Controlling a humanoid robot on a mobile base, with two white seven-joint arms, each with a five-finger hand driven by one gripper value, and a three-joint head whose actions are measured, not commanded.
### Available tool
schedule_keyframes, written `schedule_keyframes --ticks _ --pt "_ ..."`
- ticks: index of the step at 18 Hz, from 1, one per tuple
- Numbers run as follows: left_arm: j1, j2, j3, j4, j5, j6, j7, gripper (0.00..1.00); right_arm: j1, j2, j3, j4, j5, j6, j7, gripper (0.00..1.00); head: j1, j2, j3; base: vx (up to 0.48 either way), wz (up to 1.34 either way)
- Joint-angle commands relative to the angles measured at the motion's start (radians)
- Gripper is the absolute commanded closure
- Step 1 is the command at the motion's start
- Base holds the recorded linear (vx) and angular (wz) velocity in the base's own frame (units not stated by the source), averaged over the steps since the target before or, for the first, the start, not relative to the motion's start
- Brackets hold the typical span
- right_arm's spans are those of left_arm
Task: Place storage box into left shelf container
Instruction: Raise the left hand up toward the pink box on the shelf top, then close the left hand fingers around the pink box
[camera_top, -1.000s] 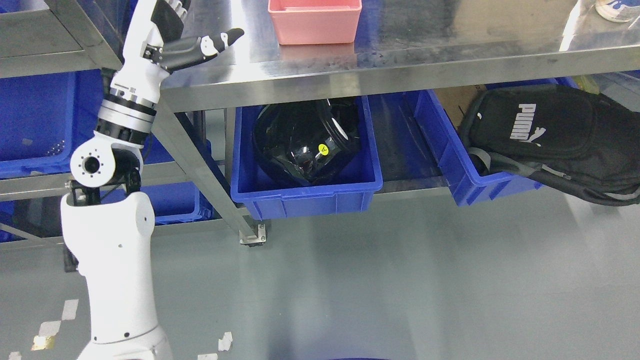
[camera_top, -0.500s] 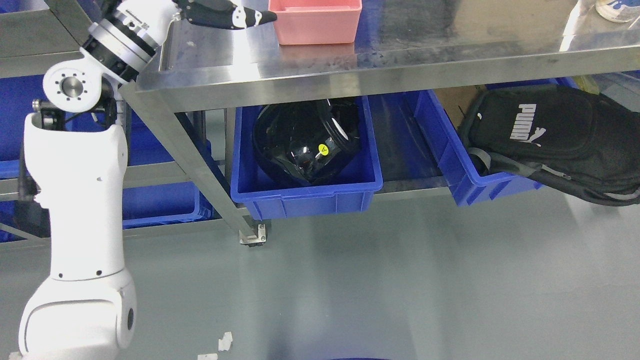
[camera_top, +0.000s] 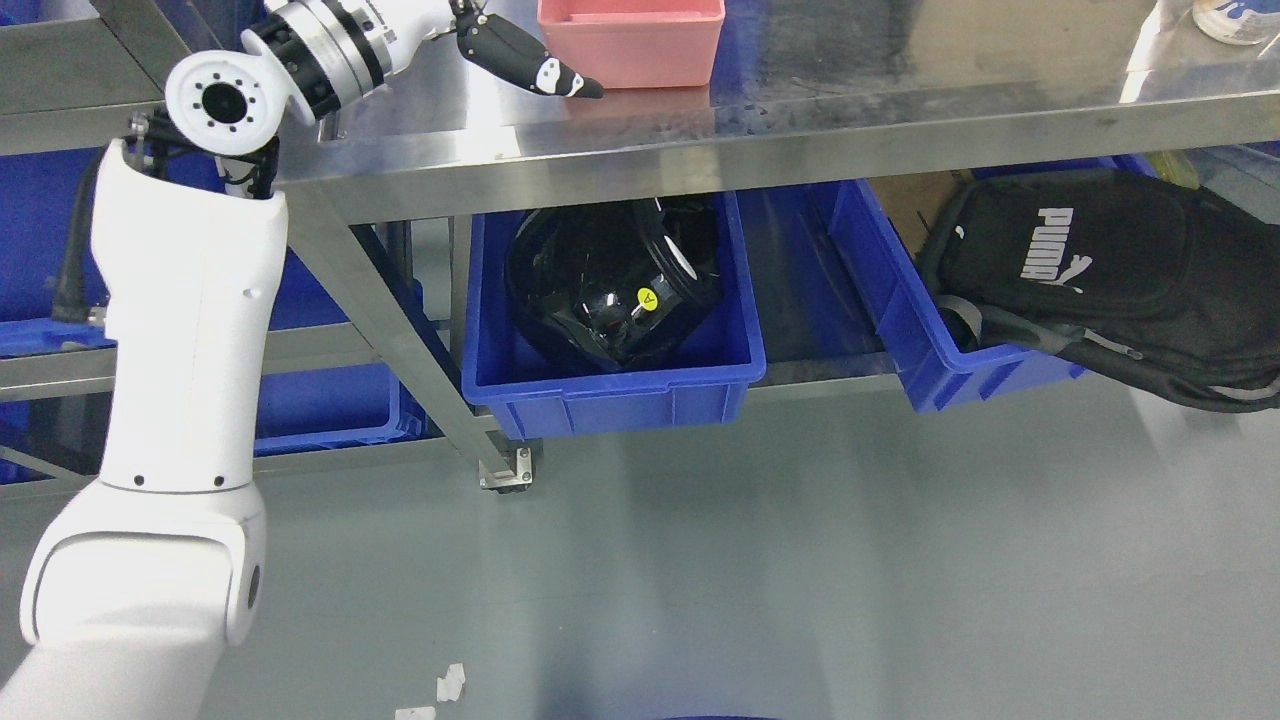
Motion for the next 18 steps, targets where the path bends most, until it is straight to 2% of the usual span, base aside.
schedule_keyframes --ticks 1,6,10,18 --pt "-0.120 -0.113 -0.107 0.290 -0.090 0.016 -0.006 0.04 -0.005 -0.017 0.000 -0.017 -0.021 -0.001 0.000 0.00 0.0000 0.000 0.000 0.000 0.00" --pt "-0.142 -0.116 -0.108 0.340 -0.135 0.088 -0.061 0.06 -0.005 -0.017 0.000 -0.017 -0.021 0.001 0.000 0.00 0.0000 0.000 0.000 0.000 0.00" --pt "-0.145 -0.118 -0.108 0.366 -0.141 0.096 -0.061 0.08 -0.005 -0.017 0.000 -0.017 -0.021 0.001 0.001 0.00 0.0000 0.000 0.000 0.000 0.00" --pt "-0.176 -0.122 -0.110 0.409 -0.189 0.094 -0.078 0.23 -0.005 -0.017 0.000 -0.017 -0.021 0.001 0.000 0.00 0.0000 0.000 0.000 0.000 0.00"
